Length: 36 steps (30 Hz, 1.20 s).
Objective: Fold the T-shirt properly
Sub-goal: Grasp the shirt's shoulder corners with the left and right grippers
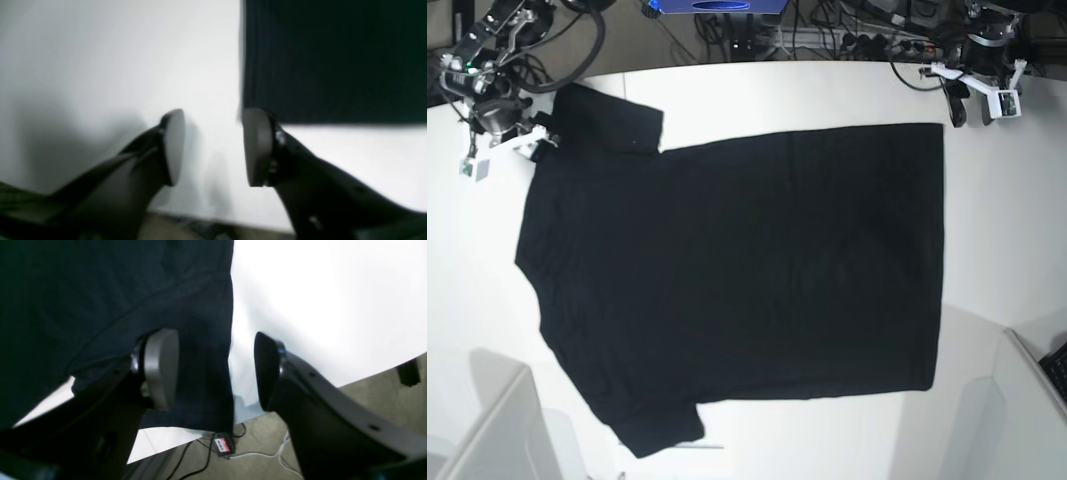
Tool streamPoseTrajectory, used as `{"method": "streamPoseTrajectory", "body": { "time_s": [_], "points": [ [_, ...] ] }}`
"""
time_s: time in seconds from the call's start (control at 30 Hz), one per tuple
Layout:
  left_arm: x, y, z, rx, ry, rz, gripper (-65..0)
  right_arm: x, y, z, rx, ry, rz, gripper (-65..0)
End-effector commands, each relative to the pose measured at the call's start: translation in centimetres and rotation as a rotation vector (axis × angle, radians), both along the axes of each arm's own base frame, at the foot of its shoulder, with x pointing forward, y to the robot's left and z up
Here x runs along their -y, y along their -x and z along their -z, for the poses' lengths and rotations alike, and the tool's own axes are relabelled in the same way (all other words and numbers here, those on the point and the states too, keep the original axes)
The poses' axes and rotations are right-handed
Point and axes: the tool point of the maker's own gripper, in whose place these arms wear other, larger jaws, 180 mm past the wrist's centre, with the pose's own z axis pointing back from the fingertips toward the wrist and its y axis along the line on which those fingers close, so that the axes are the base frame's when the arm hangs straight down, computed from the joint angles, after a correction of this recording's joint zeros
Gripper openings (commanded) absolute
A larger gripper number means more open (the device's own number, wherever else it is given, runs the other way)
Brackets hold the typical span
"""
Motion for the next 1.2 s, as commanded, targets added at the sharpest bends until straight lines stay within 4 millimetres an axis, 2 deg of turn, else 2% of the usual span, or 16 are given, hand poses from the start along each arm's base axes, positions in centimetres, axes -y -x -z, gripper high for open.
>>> {"method": "streamPoseTrajectory", "body": {
  "time_s": [0.0,0.07,0.2,0.33,0.43,0.57,0.77,0.87,1.1,1.17],
  "points": [
    [-0.4,-0.1,-0.7,0.029,0.015,-0.018,-30.8,0.2,-0.6,-0.7,0.036,0.009,-0.006,-30.6],
    [-0.7,-0.5,-1.3,0.056,0.067,-0.036,-27.0,0.0,-0.7,-0.3,0.031,-0.007,-0.005,-30.5],
    [0.1,-1.9,-2.3,0.106,0.108,0.043,-26.0,0.6,-1.6,0.8,0.023,-0.037,0.008,-30.3],
    [-1.5,-1.9,-1.8,0.108,0.097,0.007,-26.0,0.8,-2.3,2.3,-0.002,-0.073,0.016,-30.6],
    [-2.1,-1.6,-1.2,0.092,0.096,-0.01,-26.2,1.8,-2.4,2.9,0.012,-0.059,0.028,-30.8],
    [-2.5,-1.0,-0.4,0.07,0.1,-0.026,-26.2,1.8,-1.6,4.4,-0.021,-0.082,0.038,-30.8],
    [-2.3,-1.5,-0.5,0.082,0.105,-0.022,-26.2,0.8,-0.2,5.9,-0.068,-0.116,0.033,-30.8],
    [-2.3,-2.0,-0.5,0.094,0.109,-0.023,-26.2,-0.8,0.3,7.0,-0.1,-0.145,0.002,-30.8],
    [-2.2,-2.5,-0.7,0.107,0.112,-0.024,-26.2,-3.6,0.8,7.6,-0.111,-0.158,-0.075,-31.1],
    [-2.1,-2.5,-0.6,0.106,0.114,-0.024,-26.2,-3.8,0.8,7.7,-0.098,-0.159,-0.067,-33.9]
  ]
}}
